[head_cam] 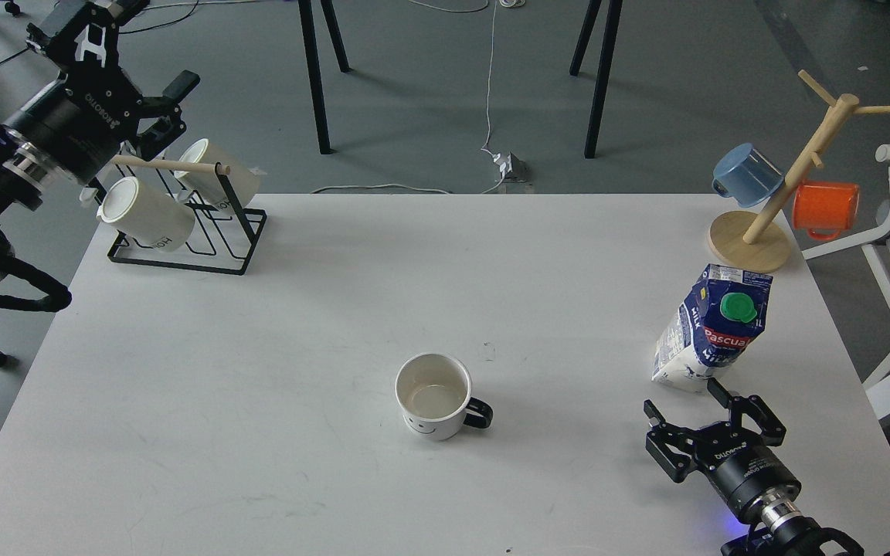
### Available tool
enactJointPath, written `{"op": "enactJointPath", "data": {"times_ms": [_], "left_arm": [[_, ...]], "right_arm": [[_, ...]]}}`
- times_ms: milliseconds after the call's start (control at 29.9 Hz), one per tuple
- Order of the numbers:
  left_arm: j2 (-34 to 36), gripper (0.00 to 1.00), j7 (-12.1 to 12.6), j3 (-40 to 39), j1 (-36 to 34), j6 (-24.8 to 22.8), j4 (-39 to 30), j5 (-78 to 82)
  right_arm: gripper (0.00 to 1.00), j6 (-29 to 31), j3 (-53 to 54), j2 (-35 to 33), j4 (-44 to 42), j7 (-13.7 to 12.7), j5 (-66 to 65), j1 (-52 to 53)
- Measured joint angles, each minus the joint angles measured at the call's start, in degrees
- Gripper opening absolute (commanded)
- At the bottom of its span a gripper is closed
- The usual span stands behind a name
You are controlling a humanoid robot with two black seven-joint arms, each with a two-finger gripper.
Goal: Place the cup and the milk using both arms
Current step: 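Move the right gripper to the base of the milk carton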
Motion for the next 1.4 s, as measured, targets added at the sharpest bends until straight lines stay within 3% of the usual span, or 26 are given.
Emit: {"op": "enactJointPath", "data": {"times_ms": [501,1403], "left_arm": [[0.1,0.99,0.0,0.1,1.0,0.0,0.1,0.1],[0.0,0.99,0.0,0.2,1.3,0.0,0.6,0.1]], "right_arm": [[0.98,0.0,1.0,1.1,-1.7,0.3,0.1,4.6],[0.98,0.0,0.0,2.3,-2.1,0.2,-0.2,2.1]]}}
